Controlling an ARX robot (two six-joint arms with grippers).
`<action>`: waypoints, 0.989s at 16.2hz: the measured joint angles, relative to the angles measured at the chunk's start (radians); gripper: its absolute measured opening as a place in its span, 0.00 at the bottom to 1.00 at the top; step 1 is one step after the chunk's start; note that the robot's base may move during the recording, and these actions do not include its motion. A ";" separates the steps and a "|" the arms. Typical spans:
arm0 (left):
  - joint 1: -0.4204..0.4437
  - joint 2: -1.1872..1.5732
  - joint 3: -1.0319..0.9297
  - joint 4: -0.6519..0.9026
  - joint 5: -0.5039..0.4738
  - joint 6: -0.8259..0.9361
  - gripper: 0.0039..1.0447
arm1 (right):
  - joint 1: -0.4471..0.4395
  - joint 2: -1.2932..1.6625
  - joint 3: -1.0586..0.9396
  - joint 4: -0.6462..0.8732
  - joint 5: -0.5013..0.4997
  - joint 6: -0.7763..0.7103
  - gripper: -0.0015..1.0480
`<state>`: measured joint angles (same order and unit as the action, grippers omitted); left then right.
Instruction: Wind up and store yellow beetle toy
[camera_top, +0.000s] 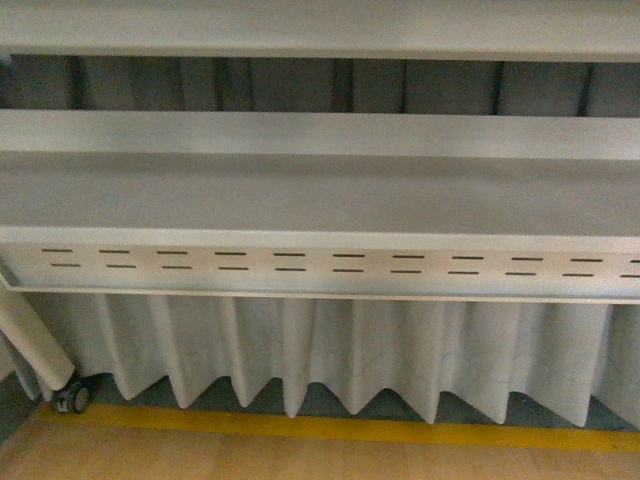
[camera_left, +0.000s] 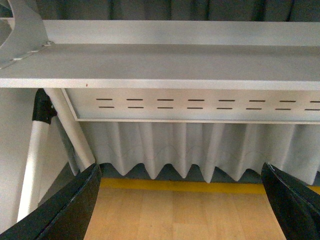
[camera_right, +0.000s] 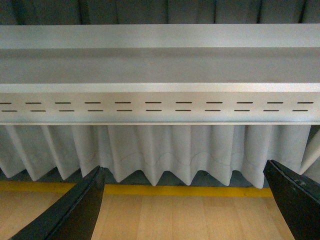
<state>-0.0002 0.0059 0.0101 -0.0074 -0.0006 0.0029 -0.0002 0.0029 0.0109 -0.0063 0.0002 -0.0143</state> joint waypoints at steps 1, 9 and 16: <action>0.000 0.000 0.000 0.000 0.000 0.000 0.94 | 0.000 0.000 0.000 -0.001 0.000 0.001 0.94; 0.000 0.000 0.000 0.003 0.000 0.000 0.94 | 0.000 0.000 0.000 0.002 0.000 0.000 0.94; 0.000 0.000 0.000 0.003 0.000 0.000 0.94 | 0.000 0.000 0.000 0.002 0.000 0.000 0.94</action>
<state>-0.0002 0.0059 0.0101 -0.0044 -0.0006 0.0029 -0.0002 0.0032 0.0109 -0.0044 0.0002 -0.0139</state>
